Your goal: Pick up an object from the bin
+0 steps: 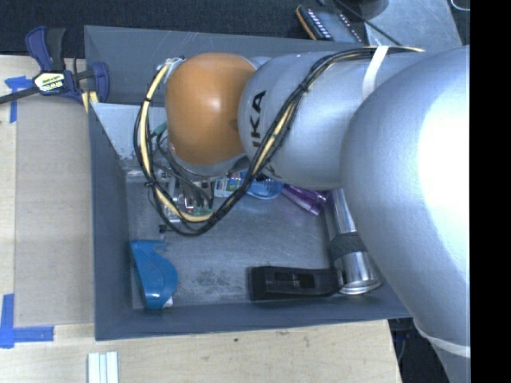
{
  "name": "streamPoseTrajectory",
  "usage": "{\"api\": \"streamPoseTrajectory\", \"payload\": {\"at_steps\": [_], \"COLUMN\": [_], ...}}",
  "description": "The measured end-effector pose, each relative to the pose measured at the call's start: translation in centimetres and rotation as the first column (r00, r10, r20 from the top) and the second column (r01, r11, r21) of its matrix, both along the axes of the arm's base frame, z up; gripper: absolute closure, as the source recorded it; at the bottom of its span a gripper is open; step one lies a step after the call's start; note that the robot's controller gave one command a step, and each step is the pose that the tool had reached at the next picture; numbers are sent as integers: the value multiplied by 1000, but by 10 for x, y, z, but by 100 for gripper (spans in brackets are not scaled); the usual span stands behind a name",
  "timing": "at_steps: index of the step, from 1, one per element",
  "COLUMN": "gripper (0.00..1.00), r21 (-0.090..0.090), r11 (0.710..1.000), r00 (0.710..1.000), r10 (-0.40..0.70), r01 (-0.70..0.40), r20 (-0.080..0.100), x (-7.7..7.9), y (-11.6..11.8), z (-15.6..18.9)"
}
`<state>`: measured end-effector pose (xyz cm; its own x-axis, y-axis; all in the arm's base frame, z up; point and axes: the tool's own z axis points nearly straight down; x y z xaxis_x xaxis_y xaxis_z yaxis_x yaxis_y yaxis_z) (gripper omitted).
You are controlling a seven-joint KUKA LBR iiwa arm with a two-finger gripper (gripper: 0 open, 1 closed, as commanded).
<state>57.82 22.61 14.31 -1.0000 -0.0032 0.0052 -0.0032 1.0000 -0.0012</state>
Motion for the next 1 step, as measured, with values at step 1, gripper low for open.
{"api": "streamPoseTrajectory", "payload": {"at_steps": [1], "gripper": [0], "r21": [2], "r11": [1000], "r00": [1000], "r10": [-4], "r01": [4], "r20": [7], "x": [2], "y": [-1], "z": [5]}}
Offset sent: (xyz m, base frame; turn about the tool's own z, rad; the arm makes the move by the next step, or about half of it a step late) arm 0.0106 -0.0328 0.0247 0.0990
